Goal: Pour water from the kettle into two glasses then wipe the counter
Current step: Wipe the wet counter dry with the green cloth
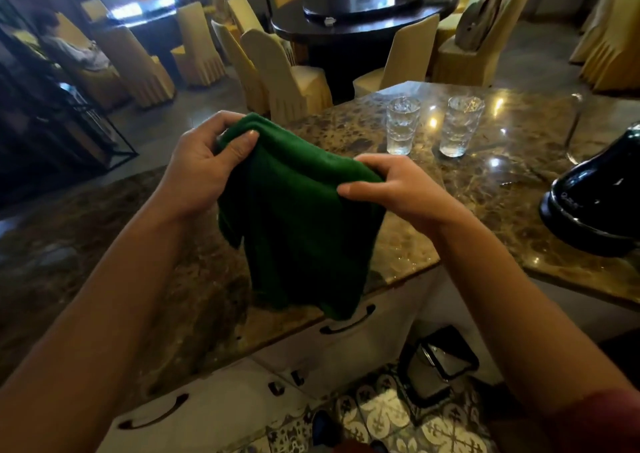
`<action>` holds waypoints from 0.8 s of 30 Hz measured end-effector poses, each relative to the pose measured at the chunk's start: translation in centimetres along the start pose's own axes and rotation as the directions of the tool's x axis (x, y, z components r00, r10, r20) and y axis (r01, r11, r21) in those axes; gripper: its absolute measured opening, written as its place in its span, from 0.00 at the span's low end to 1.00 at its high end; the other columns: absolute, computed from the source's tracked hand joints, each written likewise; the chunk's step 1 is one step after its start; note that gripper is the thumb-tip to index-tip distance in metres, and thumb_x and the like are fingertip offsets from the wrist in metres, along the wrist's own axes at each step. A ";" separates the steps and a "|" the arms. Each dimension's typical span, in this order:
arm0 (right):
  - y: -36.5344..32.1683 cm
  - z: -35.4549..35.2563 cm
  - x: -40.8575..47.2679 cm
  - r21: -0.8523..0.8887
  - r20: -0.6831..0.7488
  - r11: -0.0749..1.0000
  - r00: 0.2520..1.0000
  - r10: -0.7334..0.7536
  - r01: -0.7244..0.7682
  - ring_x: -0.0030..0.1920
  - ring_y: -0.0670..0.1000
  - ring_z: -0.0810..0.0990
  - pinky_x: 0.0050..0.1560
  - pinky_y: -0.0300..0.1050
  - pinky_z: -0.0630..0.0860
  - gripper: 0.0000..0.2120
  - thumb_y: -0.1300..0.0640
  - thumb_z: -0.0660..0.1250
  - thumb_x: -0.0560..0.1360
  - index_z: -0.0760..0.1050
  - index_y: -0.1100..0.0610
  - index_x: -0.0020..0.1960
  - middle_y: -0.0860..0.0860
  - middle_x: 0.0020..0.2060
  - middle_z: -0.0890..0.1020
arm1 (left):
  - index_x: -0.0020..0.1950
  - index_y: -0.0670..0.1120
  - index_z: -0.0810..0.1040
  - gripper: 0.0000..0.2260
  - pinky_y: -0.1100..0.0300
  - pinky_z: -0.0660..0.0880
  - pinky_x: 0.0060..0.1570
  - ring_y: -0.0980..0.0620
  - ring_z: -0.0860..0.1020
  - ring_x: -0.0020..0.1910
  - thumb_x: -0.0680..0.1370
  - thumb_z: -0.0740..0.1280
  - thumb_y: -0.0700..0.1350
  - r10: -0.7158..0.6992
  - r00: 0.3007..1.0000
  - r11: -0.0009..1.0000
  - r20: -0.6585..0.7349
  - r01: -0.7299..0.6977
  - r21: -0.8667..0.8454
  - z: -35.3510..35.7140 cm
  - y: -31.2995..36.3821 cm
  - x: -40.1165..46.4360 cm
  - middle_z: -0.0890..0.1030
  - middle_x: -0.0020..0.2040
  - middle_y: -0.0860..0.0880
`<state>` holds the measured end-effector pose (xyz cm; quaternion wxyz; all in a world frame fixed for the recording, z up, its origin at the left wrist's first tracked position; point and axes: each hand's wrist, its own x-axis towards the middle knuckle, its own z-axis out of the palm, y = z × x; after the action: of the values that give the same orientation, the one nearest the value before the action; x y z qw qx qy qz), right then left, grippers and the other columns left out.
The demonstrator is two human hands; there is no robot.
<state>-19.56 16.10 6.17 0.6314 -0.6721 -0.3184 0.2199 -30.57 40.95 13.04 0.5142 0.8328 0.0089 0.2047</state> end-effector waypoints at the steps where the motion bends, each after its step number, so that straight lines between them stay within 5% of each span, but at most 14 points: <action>1: -0.6 -0.1 1.1 -0.106 -0.044 0.994 0.998 -0.035 0.031 0.51 0.53 0.87 0.53 0.46 0.83 0.12 0.61 0.76 0.76 0.81 0.60 0.58 0.53 0.49 0.86 | 0.56 0.49 0.79 0.04 0.68 0.78 0.44 0.64 0.81 0.44 0.83 0.66 0.42 0.002 1.000 1.000 -0.020 -0.002 0.027 -0.4 -0.7 1.0 0.84 0.42 0.62; 6: -3.3 -0.4 5.7 -0.476 -0.220 0.846 0.899 -0.380 0.241 0.43 0.41 0.79 0.47 0.39 0.76 0.11 0.55 0.76 0.73 0.77 0.55 0.51 0.44 0.42 0.80 | 0.54 0.58 0.79 0.08 0.68 0.77 0.49 0.63 0.79 0.51 0.84 0.66 0.43 0.143 0.982 0.984 -0.124 -0.129 0.119 -2.8 -1.4 4.2 0.80 0.50 0.58; 10: -2.9 0.2 5.9 -0.561 -0.247 0.790 0.862 -0.443 0.246 0.39 0.36 0.74 0.41 0.33 0.70 0.13 0.58 0.77 0.74 0.73 0.53 0.50 0.41 0.40 0.75 | 0.54 0.61 0.78 0.10 0.68 0.76 0.51 0.61 0.78 0.54 0.84 0.66 0.44 0.179 0.973 0.972 -0.144 -0.153 0.178 -3.6 -2.7 4.1 0.79 0.52 0.59; 14: 1.1 0.4 3.0 -0.548 -0.111 0.814 0.949 -0.297 0.191 0.38 0.38 0.76 0.39 0.31 0.72 0.14 0.60 0.79 0.73 0.73 0.54 0.47 0.43 0.40 0.77 | 0.53 0.60 0.80 0.12 0.68 0.78 0.47 0.60 0.80 0.49 0.82 0.69 0.40 0.057 0.995 0.990 -0.081 -0.046 0.134 -2.6 -7.0 0.1 0.82 0.50 0.56; 18: 6.5 0.1 -0.6 -0.485 0.002 0.874 0.999 -0.046 0.041 0.41 0.47 0.81 0.41 0.45 0.79 0.13 0.57 0.81 0.72 0.76 0.52 0.47 0.49 0.42 0.82 | 0.48 0.65 0.84 0.21 0.70 0.77 0.48 0.64 0.81 0.44 0.78 0.72 0.35 -0.087 0.996 0.992 0.010 0.085 0.093 0.4 -11.8 -5.1 0.85 0.45 0.63; 21: 9.0 -0.2 -1.8 -0.455 -0.006 0.889 0.998 0.062 -0.058 0.40 0.43 0.79 0.40 0.39 0.76 0.14 0.55 0.82 0.71 0.77 0.50 0.47 0.48 0.41 0.82 | 0.51 0.56 0.85 0.10 0.57 0.82 0.50 0.53 0.84 0.47 0.79 0.71 0.41 -0.259 0.962 0.965 0.082 0.254 0.060 1.8 -14.3 -6.5 0.86 0.48 0.52; 24: 10.5 -1.0 0.3 -0.431 -0.137 0.888 0.984 0.115 -0.164 0.40 0.43 0.79 0.40 0.38 0.75 0.15 0.55 0.82 0.71 0.76 0.52 0.47 0.48 0.41 0.82 | 0.53 0.51 0.83 0.04 0.51 0.82 0.47 0.51 0.83 0.46 0.80 0.72 0.46 -0.276 0.961 0.948 0.004 0.271 0.169 2.7 -17.0 -4.1 0.84 0.45 0.50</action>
<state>-17.09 15.64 -4.04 0.4620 -0.8293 -0.2762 0.1504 -30.09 45.77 -3.98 0.4664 0.8663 0.1341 0.1183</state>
